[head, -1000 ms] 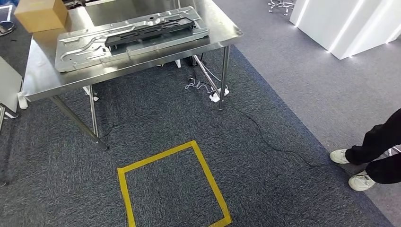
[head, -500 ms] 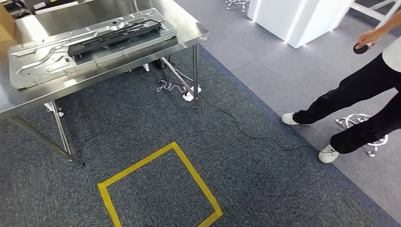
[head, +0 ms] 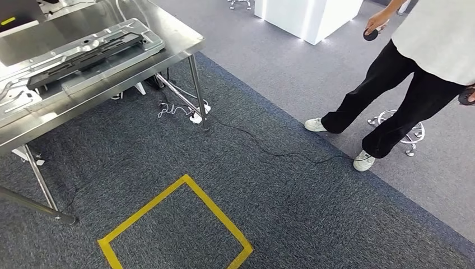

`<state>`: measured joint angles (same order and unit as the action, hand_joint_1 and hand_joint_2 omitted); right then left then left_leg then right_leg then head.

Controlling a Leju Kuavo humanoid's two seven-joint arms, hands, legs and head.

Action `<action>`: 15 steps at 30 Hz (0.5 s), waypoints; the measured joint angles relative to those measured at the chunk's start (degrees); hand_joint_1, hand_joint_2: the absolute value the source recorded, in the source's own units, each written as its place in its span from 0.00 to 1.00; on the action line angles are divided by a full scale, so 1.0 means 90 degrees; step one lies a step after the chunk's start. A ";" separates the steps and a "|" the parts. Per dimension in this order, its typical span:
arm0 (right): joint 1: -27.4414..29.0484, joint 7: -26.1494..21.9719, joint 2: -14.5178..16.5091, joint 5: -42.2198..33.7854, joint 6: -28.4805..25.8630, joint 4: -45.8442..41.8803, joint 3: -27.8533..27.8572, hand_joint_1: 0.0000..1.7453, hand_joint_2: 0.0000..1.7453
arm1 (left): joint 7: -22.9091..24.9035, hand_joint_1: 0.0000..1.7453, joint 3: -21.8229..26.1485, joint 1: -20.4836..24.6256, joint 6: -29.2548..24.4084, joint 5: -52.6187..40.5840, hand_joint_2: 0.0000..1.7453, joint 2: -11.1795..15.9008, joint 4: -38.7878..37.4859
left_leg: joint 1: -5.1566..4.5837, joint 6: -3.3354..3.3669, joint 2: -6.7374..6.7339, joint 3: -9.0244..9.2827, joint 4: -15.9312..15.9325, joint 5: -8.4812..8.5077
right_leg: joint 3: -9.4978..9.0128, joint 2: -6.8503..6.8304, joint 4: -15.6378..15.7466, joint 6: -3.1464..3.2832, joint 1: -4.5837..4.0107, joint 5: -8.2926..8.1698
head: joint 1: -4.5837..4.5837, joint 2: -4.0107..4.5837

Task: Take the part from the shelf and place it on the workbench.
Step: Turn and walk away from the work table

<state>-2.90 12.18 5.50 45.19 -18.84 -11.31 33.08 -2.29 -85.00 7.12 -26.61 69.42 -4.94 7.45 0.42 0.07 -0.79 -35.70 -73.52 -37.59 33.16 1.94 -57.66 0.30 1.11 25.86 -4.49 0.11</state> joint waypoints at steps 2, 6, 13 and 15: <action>-0.0005 -0.0086 -0.0005 -0.0008 -0.0007 -0.0001 0.0015 0.00 1.00 | -0.0132 0.00 0.0022 0.0018 -0.0016 -0.0065 0.00 0.0002 0.0000 | 0.0012 0.0012 0.0054 0.0139 0.0375 0.0368 | -0.0001 0.0174 -0.0033 -0.0007 0.0003 0.0001 | 0.0000 0.0000; -0.0033 -0.0121 -0.0007 0.0012 -0.0004 -0.0001 0.0038 0.00 1.00 | -0.0222 0.00 0.0020 0.0108 -0.0091 -0.0125 0.00 -0.0016 0.0000 | 0.0026 0.0080 0.0483 0.0651 0.1637 0.0906 | 0.0074 0.0481 -0.0129 -0.0138 0.0005 -0.0001 | -0.0002 0.0000; -0.0030 -0.0085 -0.0014 0.0067 -0.0012 0.0001 0.0042 0.00 1.00 | -0.0188 0.00 0.0022 0.0199 -0.0172 -0.0053 0.00 -0.0061 0.0000 | -0.0008 0.0358 0.0014 0.0654 0.1788 0.1048 | 0.0645 -0.0086 -0.1140 -0.0334 0.0009 0.0567 | -0.0018 0.0000; -0.0039 -0.0102 -0.0015 0.0066 -0.0025 0.0001 0.0049 0.00 1.00 | -0.0091 0.00 0.0022 0.0141 -0.0160 -0.0073 0.00 -0.0058 0.0000 | -0.0035 0.0368 -0.0173 0.0636 0.1783 0.1041 | 0.0945 -0.0153 -0.1818 -0.0361 0.0018 0.0827 | -0.0016 0.0000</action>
<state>-3.26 11.26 5.37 45.78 -19.06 -11.30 33.51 -3.11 -84.80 8.38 -28.05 68.77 -5.46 7.45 0.11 3.38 -2.35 -29.98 -57.47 -28.22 41.67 0.56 -74.03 -2.95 1.27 33.30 -4.64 0.11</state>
